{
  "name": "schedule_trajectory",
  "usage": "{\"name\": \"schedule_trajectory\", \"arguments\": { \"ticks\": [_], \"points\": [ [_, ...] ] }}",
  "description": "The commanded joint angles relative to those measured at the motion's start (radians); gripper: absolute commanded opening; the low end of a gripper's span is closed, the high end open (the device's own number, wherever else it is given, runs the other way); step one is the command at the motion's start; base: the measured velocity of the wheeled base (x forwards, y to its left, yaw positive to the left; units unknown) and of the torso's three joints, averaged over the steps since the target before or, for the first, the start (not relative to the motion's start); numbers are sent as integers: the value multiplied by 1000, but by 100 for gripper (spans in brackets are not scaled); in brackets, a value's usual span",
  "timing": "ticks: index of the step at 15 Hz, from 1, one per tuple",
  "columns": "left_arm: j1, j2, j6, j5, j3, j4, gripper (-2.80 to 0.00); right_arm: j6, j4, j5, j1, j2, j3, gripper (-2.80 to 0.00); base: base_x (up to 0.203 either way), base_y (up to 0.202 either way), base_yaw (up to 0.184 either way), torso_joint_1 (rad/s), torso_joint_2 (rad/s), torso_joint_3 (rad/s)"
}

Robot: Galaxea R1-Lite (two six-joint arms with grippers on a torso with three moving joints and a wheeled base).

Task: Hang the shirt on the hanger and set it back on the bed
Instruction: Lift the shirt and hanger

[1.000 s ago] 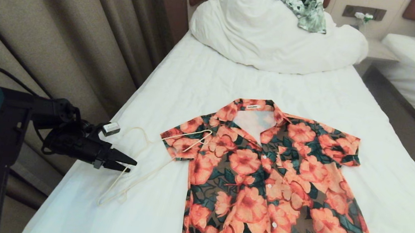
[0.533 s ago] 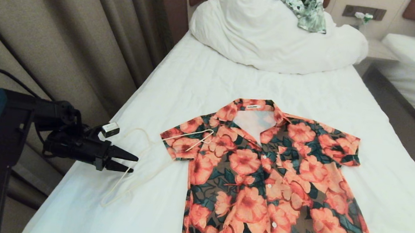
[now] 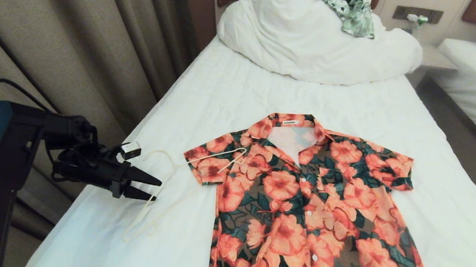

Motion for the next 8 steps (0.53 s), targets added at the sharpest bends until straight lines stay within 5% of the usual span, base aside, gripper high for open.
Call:
{"name": "schedule_trajectory", "arguments": {
  "ticks": [1,5,8],
  "points": [
    [-12,-11,1,-1,15,6,0,0,0,0,-1,-1,2,-280,0,0,0,0,0,0],
    [-12,-34,6,-7,57,-3,0,0,0,0,0,-1,2,-280,0,0,0,0,0,0],
    [-4,-56,3,-136,82,-30,0,0,0,0,-1,-1,2,-280,0,0,0,0,0,0]
  ]
}}
